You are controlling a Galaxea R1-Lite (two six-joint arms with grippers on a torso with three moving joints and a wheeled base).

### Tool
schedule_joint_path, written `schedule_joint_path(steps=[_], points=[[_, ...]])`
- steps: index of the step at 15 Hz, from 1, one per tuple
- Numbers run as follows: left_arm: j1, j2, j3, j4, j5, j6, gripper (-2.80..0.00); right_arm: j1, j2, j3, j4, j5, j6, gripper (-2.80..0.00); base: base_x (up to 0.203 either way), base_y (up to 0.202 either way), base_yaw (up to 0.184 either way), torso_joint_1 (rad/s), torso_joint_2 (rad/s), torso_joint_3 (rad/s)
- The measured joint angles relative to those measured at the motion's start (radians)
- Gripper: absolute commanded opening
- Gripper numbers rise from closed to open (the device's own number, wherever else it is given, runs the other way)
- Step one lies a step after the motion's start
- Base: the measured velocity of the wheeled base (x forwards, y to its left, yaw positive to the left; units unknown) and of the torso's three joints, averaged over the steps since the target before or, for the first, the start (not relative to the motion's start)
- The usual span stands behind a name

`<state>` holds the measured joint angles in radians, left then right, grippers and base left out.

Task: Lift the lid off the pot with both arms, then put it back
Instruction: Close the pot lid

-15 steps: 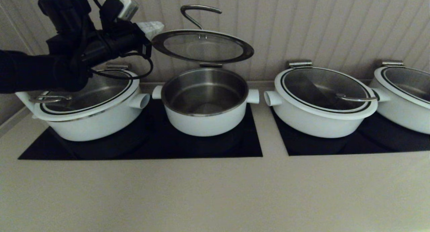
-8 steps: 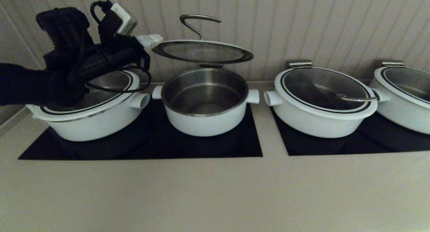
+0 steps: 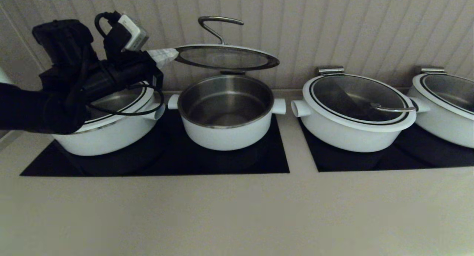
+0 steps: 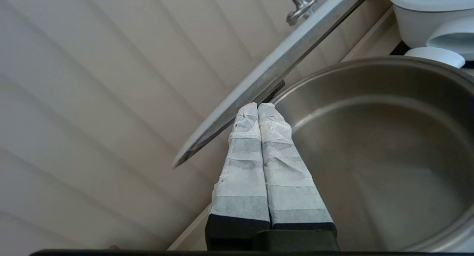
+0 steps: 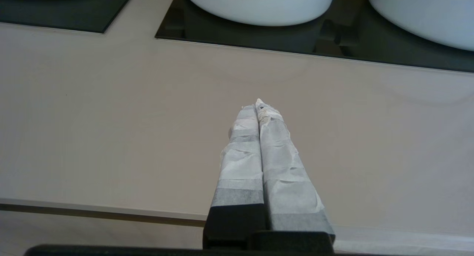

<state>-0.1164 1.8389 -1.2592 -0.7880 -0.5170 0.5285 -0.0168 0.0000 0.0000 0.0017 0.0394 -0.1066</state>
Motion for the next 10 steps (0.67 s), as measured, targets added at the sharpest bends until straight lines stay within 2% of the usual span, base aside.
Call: schedule_joint_path(steps=[5,10], points=[[0.003,-0.01,-0.001,-0.02,0.003,-0.005,-2.8,0.0,0.0,0.0,0.0,0.0,0.0,-2.8,0.0,0.0,0.0,0.0,0.0,0.0],[0.01,0.031,-0.142,-0.011,0.009,-0.01,-2.8,0.0,0.0,0.0,0.0,0.0,0.0,-2.8,0.0,0.0,0.0,0.0,0.0,0.0]])
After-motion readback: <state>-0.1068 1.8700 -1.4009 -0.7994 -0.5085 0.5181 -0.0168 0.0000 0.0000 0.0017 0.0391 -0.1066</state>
